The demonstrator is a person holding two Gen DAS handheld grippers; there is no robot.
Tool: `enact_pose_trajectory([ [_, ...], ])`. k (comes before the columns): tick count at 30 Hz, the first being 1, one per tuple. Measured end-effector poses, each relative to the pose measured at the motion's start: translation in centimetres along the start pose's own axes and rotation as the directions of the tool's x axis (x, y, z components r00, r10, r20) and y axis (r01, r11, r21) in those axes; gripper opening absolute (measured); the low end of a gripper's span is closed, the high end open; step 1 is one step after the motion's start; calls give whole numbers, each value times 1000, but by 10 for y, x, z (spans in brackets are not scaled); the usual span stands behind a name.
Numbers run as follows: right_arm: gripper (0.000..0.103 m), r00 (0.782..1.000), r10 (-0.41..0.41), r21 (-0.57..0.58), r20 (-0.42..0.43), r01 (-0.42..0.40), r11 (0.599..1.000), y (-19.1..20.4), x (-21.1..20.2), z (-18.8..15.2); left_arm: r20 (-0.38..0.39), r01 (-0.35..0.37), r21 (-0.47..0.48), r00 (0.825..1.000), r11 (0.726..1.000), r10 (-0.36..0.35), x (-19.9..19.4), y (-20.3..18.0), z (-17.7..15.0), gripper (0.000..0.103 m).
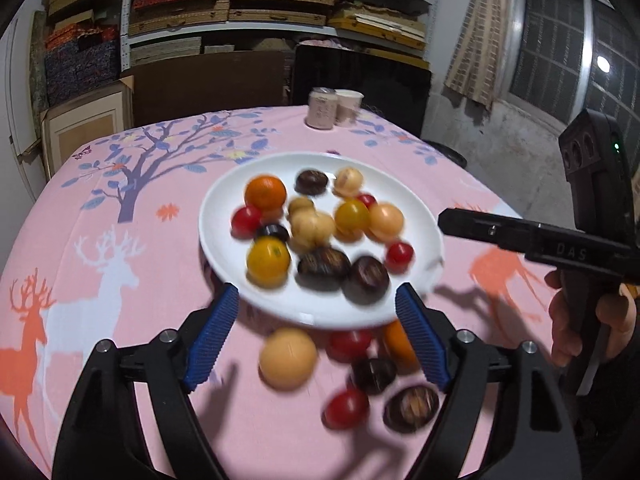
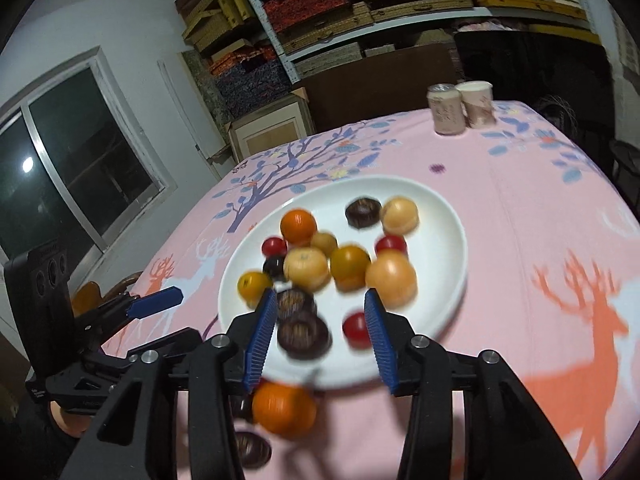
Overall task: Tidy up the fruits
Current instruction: 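Grasp a red tomato with the left tool while the right tool grasps an orange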
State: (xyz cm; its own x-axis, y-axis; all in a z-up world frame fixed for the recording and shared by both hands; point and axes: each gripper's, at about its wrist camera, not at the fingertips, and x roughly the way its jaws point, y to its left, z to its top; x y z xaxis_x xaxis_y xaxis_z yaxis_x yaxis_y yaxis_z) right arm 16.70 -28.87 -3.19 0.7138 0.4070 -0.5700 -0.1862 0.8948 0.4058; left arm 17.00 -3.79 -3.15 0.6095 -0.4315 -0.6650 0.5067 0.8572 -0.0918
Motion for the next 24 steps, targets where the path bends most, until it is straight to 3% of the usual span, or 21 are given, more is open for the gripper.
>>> enact_pose_trajectory([
  [5, 52, 998, 26, 72, 59, -30, 997, -8, -33, -47, -29, 32, 59, 999, 998, -30, -24, -16, -44, 78],
  [10, 52, 998, 12, 93, 64, -18, 995, -15, -34, -68, -105, -57, 72, 992, 996, 64, -13, -18, -67, 78],
  [14, 52, 995, 39, 99, 89, -48, 994, -18, -38, -69, -132, -76, 74, 988, 994, 85, -3, -17, -66, 78],
  [16, 52, 995, 44, 132, 88, -55, 990, -25, -37, -69, -146, -92, 100, 984, 991, 106, 4, -21, -63, 73],
  [19, 52, 994, 58, 169, 94, -73, 983, -33, -37, -71, -183, -85, 130, 977, 988, 109, 16, -26, -61, 54],
  [24, 53, 991, 75, 148, 107, -90, 985, -30, -39, -72, -176, -64, 139, 980, 988, 89, 16, -33, -60, 48],
])
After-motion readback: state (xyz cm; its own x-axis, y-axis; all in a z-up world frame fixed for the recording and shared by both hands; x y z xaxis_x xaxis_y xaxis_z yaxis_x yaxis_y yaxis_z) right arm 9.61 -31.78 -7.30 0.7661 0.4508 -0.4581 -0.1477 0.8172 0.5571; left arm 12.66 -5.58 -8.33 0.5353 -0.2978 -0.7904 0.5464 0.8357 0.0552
